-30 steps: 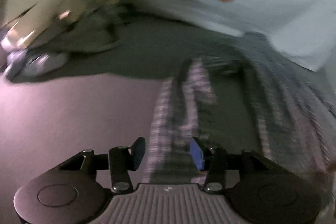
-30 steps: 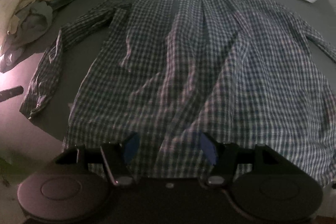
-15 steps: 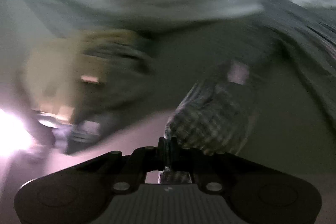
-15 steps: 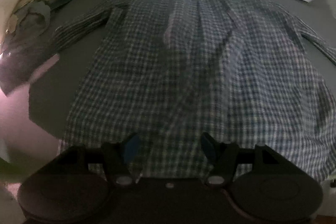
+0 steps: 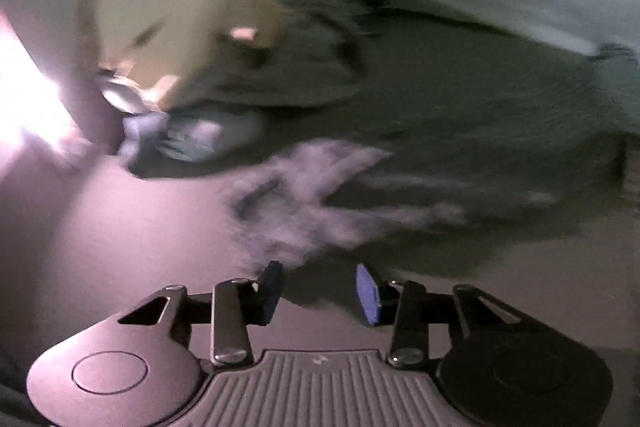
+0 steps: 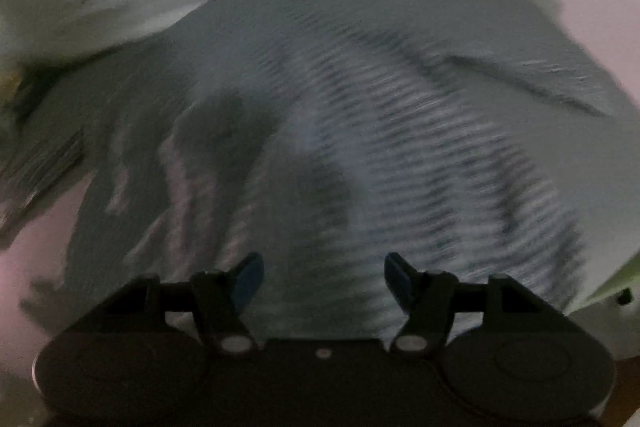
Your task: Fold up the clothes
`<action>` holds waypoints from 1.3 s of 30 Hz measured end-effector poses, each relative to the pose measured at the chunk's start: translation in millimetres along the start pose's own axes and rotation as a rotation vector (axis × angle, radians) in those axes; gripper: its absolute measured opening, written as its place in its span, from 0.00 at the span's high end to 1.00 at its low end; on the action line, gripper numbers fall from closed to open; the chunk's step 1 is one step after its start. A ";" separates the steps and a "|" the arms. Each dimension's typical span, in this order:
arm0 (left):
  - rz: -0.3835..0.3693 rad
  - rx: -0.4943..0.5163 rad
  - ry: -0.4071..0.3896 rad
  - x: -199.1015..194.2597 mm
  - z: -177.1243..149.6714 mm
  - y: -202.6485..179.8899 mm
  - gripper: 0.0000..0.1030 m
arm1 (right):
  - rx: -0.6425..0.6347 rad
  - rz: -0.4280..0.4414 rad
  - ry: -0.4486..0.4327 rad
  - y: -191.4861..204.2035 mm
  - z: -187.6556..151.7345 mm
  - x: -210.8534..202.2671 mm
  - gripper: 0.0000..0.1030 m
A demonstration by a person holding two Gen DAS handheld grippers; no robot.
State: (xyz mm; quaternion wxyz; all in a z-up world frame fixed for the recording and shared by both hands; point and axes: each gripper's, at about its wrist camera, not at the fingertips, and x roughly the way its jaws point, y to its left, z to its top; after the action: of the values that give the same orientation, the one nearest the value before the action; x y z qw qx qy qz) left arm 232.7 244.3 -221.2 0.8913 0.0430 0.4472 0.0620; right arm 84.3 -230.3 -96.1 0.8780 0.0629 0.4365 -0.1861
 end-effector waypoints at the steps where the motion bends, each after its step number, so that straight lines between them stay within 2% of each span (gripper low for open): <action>1: -0.019 0.031 -0.008 -7.3 -5.9 -17.9 0.51 | 0.009 -0.039 -0.021 -13.7 4.2 1.9 0.34; 3: -0.058 0.081 -0.006 -19.7 -11.3 -49.8 0.51 | -0.021 -0.125 -0.057 -39.5 10.1 9.2 0.34; 5: -0.115 0.104 -0.004 -28.1 -14.5 -80.6 0.50 | -0.107 -0.219 -0.077 -63.5 11.8 21.8 0.36; 7: -0.164 0.136 -0.003 -36.6 -14.6 -116.6 0.50 | -0.196 -0.273 -0.058 -88.8 10.9 39.3 0.45; 9: -0.169 0.170 -0.008 -43.8 -15.6 -148.7 0.49 | -0.215 -0.232 -0.015 -115.3 10.6 55.7 0.45; 11: -0.173 0.200 -0.015 -53.3 -13.7 -181.2 0.48 | -0.173 -0.157 0.019 -137.9 10.7 69.9 0.43; 12: -0.180 0.202 -0.015 -56.9 -10.8 -194.9 0.47 | -0.155 -0.119 0.036 -146.6 9.9 76.1 0.48; 13: -0.187 0.197 -0.014 -57.7 -7.8 -205.2 0.47 | -0.147 -0.094 0.060 -150.4 7.0 79.9 0.93; 15: -0.186 0.190 -0.011 -61.0 -0.8 -229.4 0.47 | -0.152 -0.073 0.122 -154.3 -1.8 81.9 1.00; 18: -0.166 0.201 -0.018 -67.0 7.9 -265.9 0.46 | -0.156 -0.019 0.177 -170.2 -11.1 68.6 1.00; 20: -0.146 0.216 -0.026 -71.3 13.0 -290.1 0.46 | -0.119 0.009 0.160 -187.2 -8.5 55.6 1.00; 21: -0.148 0.215 -0.026 -73.0 15.4 -302.9 0.46 | -0.074 0.030 0.130 -201.7 -1.8 49.7 0.95; 22: -0.152 0.213 -0.026 -74.6 17.7 -315.8 0.46 | -0.010 0.060 0.091 -219.2 8.0 45.1 0.81; 23: -0.156 0.212 -0.026 -76.2 20.1 -328.7 0.45 | 0.054 0.090 0.052 -236.8 17.9 40.4 0.71; 24: -0.160 0.210 -0.025 -77.8 22.5 -341.7 0.45 | 0.125 0.112 0.009 -255.8 29.5 38.9 0.53; 25: -0.164 0.208 -0.025 -79.5 24.8 -354.6 0.44 | 0.205 0.126 -0.039 -276.6 43.2 41.0 0.50; 26: -0.181 0.196 -0.020 -80.1 27.2 -366.7 0.41 | 0.276 0.135 -0.081 -296.2 57.7 46.9 0.50; 29: -0.228 0.175 0.011 -82.3 35.1 -404.4 0.40 | 0.410 0.050 -0.128 -341.9 103.3 87.9 0.50; 32: -0.281 0.182 0.044 -86.7 41.5 -436.7 0.40 | 0.509 -0.032 -0.139 -370.3 142.7 133.4 0.50; 33: -0.289 0.190 0.049 -88.1 42.8 -445.1 0.40 | 0.550 -0.058 -0.138 -376.8 153.5 148.0 0.47; 35: -0.295 0.206 0.060 -89.1 44.9 -458.9 0.39 | 0.634 -0.120 -0.121 -381.1 168.9 174.5 0.40; 39: -0.226 0.251 0.061 -85.2 46.6 -474.8 0.39 | 0.650 -0.144 -0.047 -357.0 174.8 208.4 0.39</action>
State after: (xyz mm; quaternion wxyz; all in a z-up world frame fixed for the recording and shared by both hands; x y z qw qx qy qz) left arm 253.9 -238.8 -188.6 0.8661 0.1017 0.4804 -0.0936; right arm 192.5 -664.1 -135.4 0.8064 0.3046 0.3371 -0.3786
